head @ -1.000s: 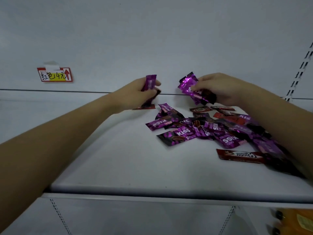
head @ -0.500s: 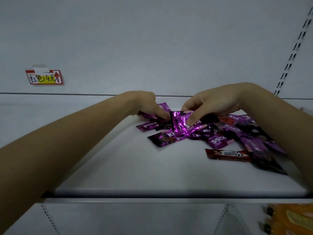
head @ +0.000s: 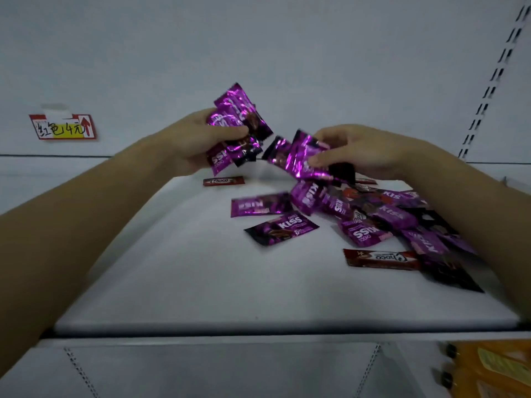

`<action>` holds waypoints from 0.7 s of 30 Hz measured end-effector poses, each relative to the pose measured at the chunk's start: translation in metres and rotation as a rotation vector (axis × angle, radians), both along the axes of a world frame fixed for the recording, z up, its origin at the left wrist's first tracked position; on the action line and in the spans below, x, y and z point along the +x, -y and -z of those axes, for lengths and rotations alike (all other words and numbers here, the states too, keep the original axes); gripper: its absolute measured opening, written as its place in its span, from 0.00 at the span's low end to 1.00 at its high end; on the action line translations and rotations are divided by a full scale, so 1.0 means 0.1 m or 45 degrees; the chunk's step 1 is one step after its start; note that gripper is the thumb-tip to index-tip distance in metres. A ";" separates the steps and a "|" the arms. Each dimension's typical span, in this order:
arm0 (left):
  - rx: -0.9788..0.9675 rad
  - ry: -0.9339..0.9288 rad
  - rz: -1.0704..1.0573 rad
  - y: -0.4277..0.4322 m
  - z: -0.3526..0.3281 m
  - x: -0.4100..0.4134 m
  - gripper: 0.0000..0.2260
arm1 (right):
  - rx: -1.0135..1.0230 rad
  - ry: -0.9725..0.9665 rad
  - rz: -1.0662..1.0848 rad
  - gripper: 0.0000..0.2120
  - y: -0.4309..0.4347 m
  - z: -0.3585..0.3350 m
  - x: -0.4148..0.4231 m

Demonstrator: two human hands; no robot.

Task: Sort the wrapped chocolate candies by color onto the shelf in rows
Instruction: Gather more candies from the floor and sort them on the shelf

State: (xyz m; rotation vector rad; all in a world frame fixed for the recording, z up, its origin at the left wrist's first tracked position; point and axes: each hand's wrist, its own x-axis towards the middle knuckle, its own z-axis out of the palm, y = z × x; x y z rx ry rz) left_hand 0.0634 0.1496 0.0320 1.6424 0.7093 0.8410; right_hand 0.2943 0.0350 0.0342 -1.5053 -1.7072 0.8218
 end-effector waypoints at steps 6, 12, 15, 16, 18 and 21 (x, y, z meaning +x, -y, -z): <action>0.022 -0.102 0.185 0.02 -0.04 -0.15 0.18 | 0.046 -0.511 -0.046 0.14 -0.03 -0.03 0.16; 0.379 -0.854 0.481 0.27 -0.01 -0.17 0.28 | -0.132 -0.368 -0.146 0.16 -0.02 -0.01 0.21; 0.530 -0.982 0.444 0.36 0.02 -0.14 0.34 | -0.246 -0.273 -0.215 0.30 0.05 -0.10 0.31; 0.516 -0.958 0.439 0.39 0.01 -0.14 0.32 | -0.298 -0.229 -0.255 0.27 0.10 -0.14 0.35; 0.504 -0.955 0.467 0.44 0.00 -0.12 0.28 | -0.430 -0.083 -0.316 0.22 0.17 -0.17 0.40; 0.569 -0.971 0.483 0.50 -0.04 -0.14 0.25 | -0.603 0.236 -0.309 0.24 0.17 -0.11 0.33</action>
